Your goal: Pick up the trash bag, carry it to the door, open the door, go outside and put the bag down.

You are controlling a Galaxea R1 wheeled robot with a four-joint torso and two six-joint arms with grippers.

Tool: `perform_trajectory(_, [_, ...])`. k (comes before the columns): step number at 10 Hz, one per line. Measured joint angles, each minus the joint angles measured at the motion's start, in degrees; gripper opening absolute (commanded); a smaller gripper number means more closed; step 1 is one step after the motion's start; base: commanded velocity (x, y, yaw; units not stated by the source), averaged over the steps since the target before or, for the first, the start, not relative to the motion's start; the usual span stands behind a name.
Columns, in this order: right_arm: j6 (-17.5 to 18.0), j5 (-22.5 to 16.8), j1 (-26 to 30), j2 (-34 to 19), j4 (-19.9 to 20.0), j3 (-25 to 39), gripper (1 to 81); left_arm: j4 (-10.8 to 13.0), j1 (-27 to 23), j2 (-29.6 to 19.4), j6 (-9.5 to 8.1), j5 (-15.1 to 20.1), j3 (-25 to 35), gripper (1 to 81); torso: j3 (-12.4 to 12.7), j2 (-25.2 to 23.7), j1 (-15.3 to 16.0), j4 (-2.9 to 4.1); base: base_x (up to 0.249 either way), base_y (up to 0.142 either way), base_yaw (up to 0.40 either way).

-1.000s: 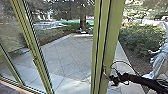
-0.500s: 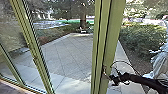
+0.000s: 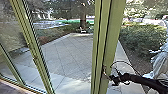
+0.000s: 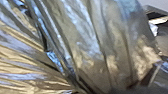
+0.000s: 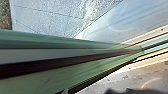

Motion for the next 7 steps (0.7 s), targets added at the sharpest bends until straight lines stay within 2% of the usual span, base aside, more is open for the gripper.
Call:
perform_trajectory(3, [-0.61, 0.11, 0.11, -0.28, 0.00, 0.33, 81.1, 0.05, 0.02, 0.00, 0.13, 0.20, 0.00, 1.0, -0.04, 0.00, 0.00, 0.00, 0.000, 0.000, 0.000])
perform_trajectory(5, [-0.82, 0.07, -0.07, -0.39, -0.22, 0.46, 81.1, 0.11, 0.59, 0.00, 0.16, 0.22, 0.00, 1.0, -0.04, -0.02, -0.05, 0.00, 0.076, 0.000, 0.000])
perform_trajectory(6, [-3.19, -0.01, -0.55, -1.07, -0.28, 1.52, 81.1, 0.11, 1.11, 0.00, 0.13, 0.74, 0.00, 1.0, -0.04, -0.02, -0.09, 0.00, 0.090, 0.000, 0.000])
perform_trajectory(7, [-3.88, -0.28, -0.57, -1.38, -0.77, 2.10, 81.1, 0.13, 0.78, 0.00, 0.16, 1.02, 0.02, 1.0, -0.04, -0.02, -0.09, 0.00, 0.090, 0.000, 0.000])
